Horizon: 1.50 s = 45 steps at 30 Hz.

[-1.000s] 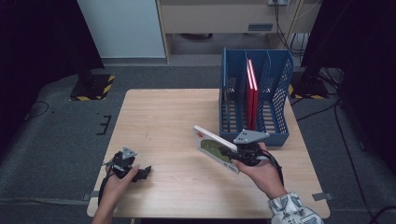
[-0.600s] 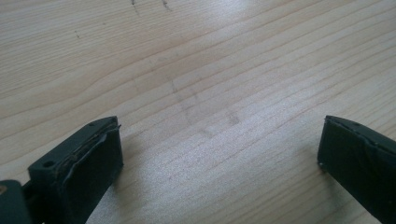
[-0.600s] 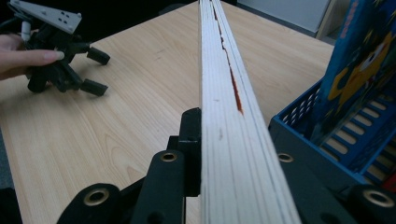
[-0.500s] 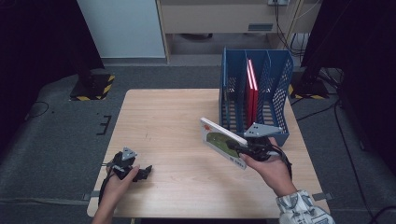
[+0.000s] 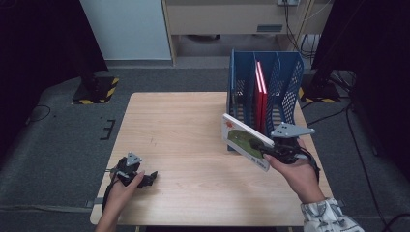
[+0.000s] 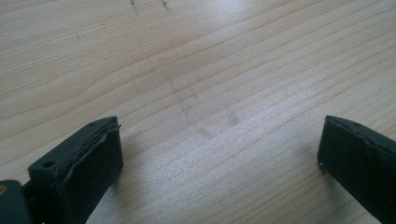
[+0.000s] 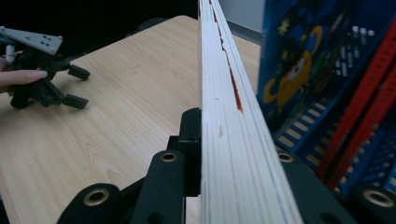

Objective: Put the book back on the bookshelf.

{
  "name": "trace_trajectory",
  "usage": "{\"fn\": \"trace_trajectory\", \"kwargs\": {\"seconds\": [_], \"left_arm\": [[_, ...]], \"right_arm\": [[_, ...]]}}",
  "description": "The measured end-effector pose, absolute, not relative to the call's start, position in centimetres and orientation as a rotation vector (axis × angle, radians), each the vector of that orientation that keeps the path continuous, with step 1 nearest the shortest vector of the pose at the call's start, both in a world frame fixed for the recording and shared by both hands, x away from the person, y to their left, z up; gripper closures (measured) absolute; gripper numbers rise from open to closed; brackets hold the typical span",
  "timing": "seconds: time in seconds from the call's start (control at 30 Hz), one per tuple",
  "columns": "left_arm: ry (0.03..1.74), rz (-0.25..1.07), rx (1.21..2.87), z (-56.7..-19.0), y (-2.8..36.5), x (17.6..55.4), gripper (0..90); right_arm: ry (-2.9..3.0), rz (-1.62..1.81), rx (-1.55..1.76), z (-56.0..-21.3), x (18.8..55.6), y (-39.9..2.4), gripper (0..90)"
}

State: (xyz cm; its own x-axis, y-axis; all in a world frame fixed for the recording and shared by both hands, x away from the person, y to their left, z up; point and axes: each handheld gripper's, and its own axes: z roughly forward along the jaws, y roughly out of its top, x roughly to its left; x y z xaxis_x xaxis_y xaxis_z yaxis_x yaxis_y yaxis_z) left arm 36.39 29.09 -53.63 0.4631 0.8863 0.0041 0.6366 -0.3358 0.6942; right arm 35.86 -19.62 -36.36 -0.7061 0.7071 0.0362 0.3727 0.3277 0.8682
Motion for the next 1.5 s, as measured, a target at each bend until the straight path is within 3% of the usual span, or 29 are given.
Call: {"fn": "trace_trajectory", "kwargs": {"seconds": [0.53, 1.5], "left_arm": [[1.26, 0.514, 2.087, -53.6, 29.1, 36.4, 0.0], [1.26, 0.514, 2.086, -53.6, 29.0, 36.4, 0.0]], "right_arm": [[2.127, 1.281, 1.091, -35.7, 35.7, -24.2, 75.5], [1.984, 1.168, 1.233, -36.0, 35.9, -28.1, 75.5]]}}
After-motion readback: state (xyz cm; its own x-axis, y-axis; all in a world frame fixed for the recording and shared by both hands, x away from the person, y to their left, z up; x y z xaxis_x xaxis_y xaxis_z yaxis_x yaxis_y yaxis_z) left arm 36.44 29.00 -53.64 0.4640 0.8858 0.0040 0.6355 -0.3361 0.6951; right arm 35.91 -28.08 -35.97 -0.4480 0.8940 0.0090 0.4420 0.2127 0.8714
